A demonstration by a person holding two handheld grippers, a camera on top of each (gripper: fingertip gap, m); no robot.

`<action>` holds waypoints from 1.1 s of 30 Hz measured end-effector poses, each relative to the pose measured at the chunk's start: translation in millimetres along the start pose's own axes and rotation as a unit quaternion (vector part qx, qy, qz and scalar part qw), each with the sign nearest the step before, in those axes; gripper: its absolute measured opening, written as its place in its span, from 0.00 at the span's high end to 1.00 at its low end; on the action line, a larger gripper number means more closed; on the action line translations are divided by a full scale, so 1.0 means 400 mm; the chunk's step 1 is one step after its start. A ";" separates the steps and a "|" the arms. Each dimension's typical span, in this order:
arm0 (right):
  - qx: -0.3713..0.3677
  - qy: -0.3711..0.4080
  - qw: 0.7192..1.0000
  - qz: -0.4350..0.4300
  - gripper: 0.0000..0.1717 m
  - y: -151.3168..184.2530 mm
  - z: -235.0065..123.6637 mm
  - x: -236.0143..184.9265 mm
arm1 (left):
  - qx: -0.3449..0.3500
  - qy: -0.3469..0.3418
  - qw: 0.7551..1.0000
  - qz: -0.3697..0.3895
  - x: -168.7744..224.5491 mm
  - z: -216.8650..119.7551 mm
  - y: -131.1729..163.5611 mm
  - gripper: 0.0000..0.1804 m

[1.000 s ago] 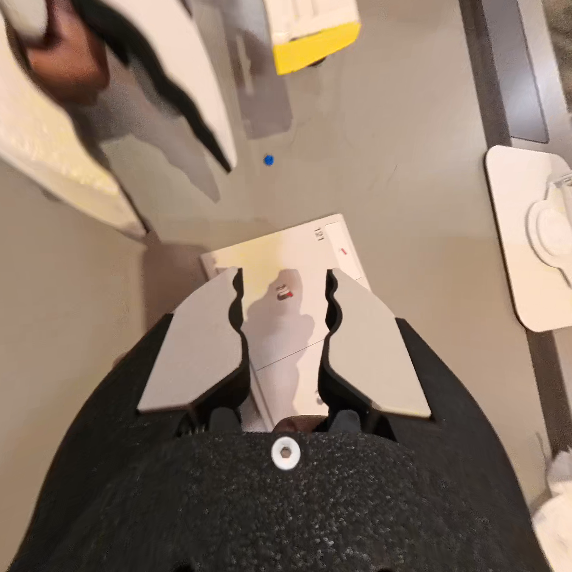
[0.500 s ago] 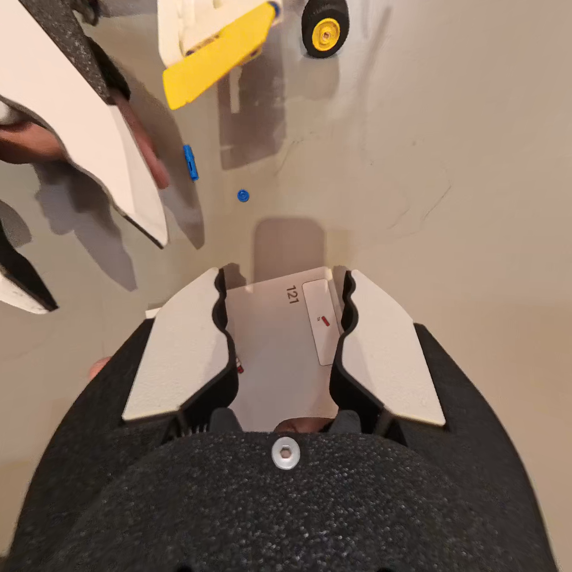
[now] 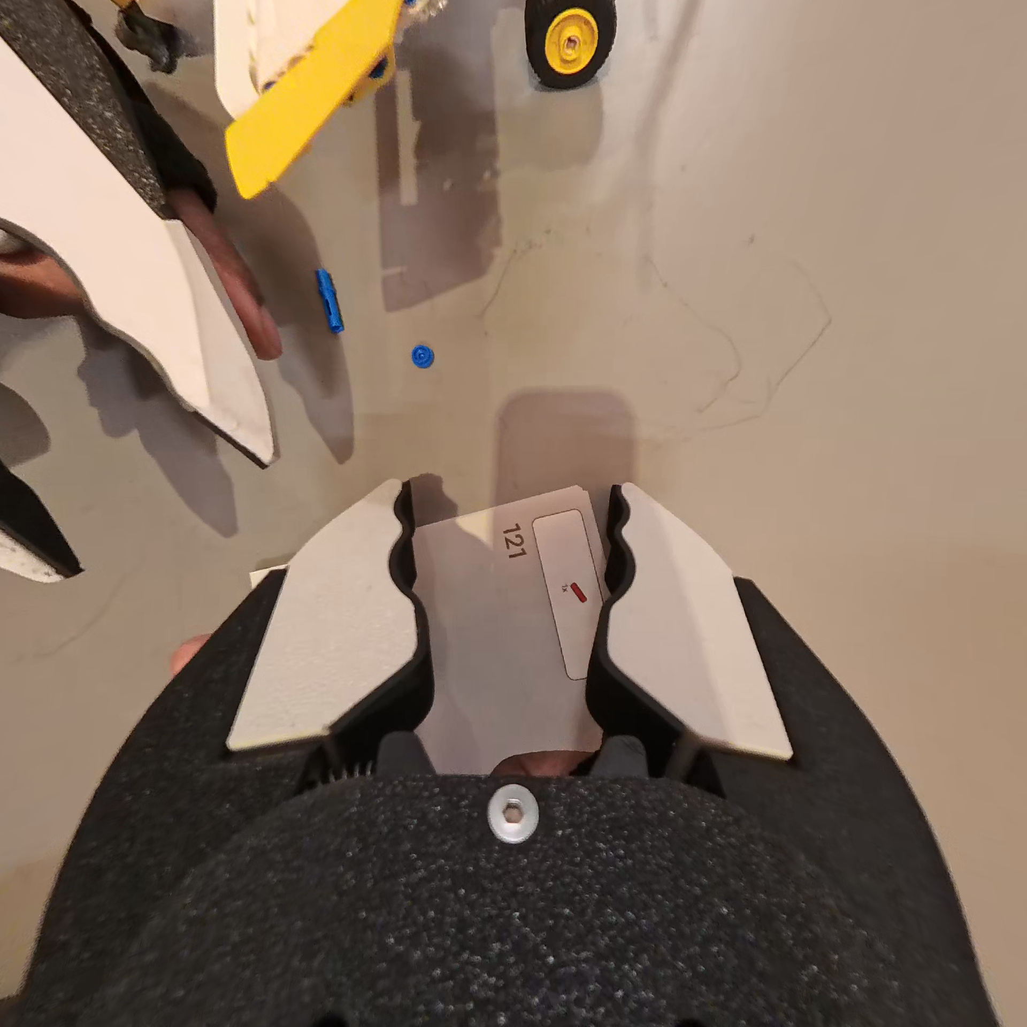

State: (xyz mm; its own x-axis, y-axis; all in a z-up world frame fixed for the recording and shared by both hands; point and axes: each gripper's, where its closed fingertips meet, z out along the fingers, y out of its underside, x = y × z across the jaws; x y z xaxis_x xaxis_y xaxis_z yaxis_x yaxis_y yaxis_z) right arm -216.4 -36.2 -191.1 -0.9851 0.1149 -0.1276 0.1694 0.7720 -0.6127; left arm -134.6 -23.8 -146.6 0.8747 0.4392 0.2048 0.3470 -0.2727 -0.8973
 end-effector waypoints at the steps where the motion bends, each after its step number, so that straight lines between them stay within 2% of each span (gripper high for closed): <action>1: 0.001 -0.001 1.000 -0.001 0.61 -0.001 0.000 -0.002 | 0.000 0.000 1.000 0.000 0.000 0.000 0.000 0.72; 33: 0.007 0.001 1.000 -0.012 0.64 -0.002 -0.022 -0.022 | -0.003 -0.006 1.000 -0.005 -0.007 -0.001 0.002 0.73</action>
State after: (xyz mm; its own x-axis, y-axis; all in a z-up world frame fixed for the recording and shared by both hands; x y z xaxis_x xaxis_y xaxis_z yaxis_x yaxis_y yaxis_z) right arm -208.2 -32.3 -182.5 -0.9889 0.0979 -0.1116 0.1465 0.7651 -0.6270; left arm -136.8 -25.6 -147.8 0.8670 0.4523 0.2092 0.3577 -0.2724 -0.8932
